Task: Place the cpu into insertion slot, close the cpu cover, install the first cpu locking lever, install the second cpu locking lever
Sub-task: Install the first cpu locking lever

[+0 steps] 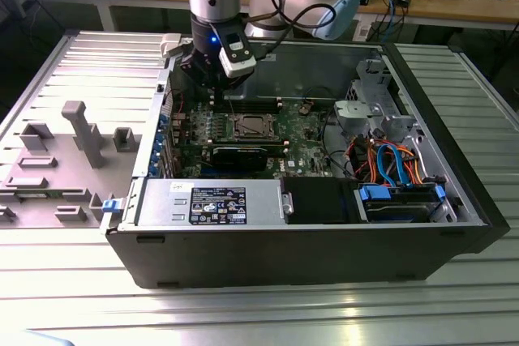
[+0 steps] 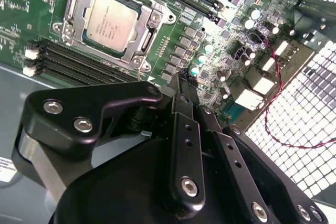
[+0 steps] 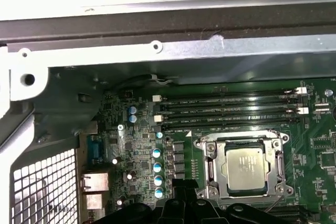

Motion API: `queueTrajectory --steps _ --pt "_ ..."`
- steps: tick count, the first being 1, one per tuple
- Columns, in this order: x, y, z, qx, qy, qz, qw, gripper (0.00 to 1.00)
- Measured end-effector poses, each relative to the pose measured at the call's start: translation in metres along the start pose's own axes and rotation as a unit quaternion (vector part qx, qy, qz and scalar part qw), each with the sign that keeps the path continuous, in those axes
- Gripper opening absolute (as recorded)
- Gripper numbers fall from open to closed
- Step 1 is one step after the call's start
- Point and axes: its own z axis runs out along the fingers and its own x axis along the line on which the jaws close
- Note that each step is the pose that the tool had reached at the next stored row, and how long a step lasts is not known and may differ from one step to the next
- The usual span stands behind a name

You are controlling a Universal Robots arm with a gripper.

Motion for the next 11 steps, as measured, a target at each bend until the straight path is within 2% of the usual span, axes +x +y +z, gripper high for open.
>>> queueTrajectory --steps 5,6,11 --pt "0.0003 0.0040 0.0000 -0.0002 -0.0031 -0.003 0.99999 0.11" --pt "0.0004 0.0063 0.0000 -0.0003 -0.0042 -0.004 0.99998 0.11" --pt "0.0009 0.0120 0.0002 -0.0003 -0.0057 -0.007 0.99996 0.11"
